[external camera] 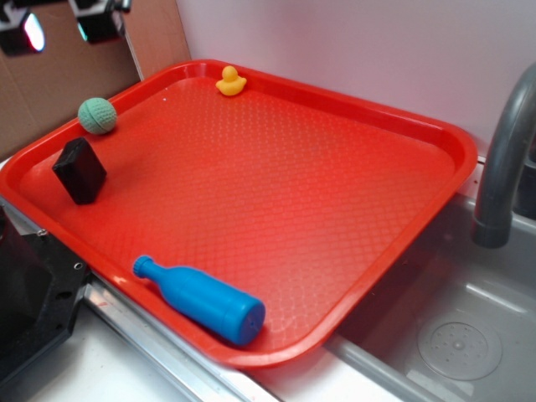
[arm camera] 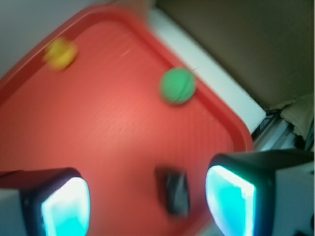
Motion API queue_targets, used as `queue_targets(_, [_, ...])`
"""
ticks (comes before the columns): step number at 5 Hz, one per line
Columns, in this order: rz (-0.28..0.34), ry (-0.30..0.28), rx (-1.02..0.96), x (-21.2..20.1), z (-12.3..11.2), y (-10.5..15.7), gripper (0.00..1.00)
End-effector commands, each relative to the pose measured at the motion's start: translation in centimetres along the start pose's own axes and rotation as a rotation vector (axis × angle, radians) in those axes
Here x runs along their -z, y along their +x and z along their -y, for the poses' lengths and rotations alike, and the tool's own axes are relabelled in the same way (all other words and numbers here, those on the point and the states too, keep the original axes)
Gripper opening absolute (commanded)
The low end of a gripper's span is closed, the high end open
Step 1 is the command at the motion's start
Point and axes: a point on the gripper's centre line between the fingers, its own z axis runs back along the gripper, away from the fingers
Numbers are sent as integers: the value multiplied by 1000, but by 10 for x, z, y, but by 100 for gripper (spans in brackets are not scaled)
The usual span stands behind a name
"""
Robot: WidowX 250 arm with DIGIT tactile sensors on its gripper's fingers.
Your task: Grab the green ball.
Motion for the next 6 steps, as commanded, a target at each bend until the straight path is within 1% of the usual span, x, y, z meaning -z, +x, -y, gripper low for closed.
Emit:
queue_targets(1, [-1, 160, -144, 61, -33, 37, 100])
queue_targets(2, [-73, 153, -151, 88, -30, 43, 100])
queue_targets(4, [-133, 222, -206, 112, -26, 37, 100])
queue_targets(5, [-134, 239, -231, 114, -25, 36, 0])
queue_targets(6, [-134, 241, -235, 111, -25, 35, 0])
